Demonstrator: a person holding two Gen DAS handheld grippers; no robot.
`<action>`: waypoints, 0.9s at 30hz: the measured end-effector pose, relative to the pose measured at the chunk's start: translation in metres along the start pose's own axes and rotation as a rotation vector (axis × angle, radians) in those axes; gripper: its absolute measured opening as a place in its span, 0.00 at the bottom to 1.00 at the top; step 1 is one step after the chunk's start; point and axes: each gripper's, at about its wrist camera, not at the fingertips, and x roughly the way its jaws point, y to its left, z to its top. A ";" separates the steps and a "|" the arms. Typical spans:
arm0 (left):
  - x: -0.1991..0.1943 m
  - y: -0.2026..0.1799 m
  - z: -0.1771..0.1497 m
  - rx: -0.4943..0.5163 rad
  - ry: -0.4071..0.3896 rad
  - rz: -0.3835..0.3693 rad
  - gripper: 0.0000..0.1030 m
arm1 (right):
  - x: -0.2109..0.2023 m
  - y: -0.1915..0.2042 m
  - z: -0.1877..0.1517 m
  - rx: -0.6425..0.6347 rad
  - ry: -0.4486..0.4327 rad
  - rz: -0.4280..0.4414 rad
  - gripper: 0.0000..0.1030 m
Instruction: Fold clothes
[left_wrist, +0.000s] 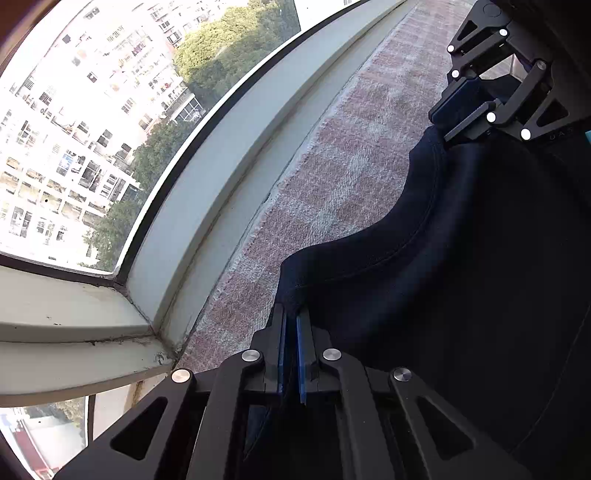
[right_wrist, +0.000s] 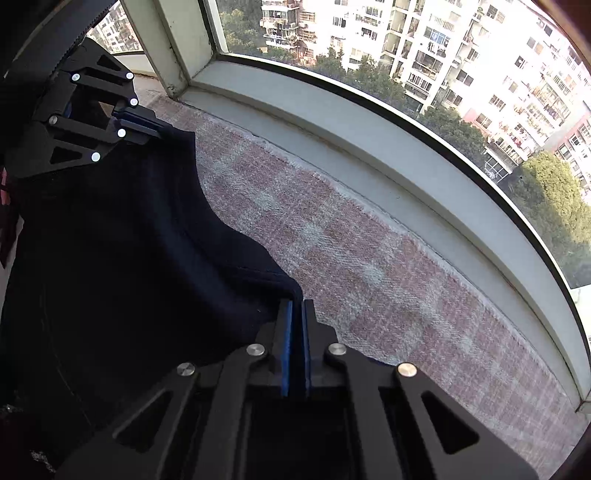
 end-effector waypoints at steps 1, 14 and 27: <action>-0.003 0.000 -0.001 -0.006 -0.007 0.010 0.04 | -0.006 -0.002 0.000 0.012 -0.033 -0.006 0.05; -0.003 -0.010 -0.005 -0.079 -0.018 0.123 0.14 | -0.015 -0.015 0.001 0.111 -0.098 -0.197 0.22; -0.180 -0.027 -0.164 -0.103 -0.124 0.141 0.34 | -0.078 0.084 0.002 0.067 -0.201 -0.022 0.25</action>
